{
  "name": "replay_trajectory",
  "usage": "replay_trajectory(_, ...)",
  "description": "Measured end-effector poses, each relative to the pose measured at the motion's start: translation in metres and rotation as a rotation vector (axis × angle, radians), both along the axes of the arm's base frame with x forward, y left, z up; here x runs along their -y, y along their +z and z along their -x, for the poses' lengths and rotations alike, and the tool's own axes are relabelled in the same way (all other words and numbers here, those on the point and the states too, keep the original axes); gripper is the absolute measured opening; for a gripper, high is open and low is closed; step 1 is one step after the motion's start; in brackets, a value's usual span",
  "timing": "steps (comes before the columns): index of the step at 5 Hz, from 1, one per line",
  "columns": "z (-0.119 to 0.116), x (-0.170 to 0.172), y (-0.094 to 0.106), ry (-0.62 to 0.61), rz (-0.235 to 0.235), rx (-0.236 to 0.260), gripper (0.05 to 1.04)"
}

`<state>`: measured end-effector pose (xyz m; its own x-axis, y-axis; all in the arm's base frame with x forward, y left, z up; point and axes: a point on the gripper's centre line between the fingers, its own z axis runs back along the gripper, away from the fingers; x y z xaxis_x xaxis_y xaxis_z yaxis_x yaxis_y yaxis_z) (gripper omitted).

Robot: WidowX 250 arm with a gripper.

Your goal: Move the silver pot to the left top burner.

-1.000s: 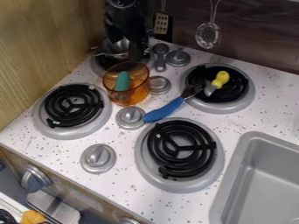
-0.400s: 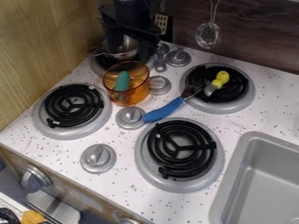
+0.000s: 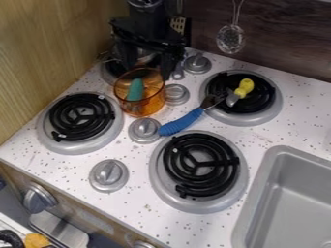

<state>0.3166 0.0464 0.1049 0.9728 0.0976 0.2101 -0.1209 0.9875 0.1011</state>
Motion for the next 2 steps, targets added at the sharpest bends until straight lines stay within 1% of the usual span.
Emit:
replay_trajectory(1, 0.016, -0.008, -0.004, 0.02, -0.011, -0.009, 1.001)
replay_trajectory(2, 0.029, -0.031, -0.01, 0.0, -0.004, -0.037, 1.001)
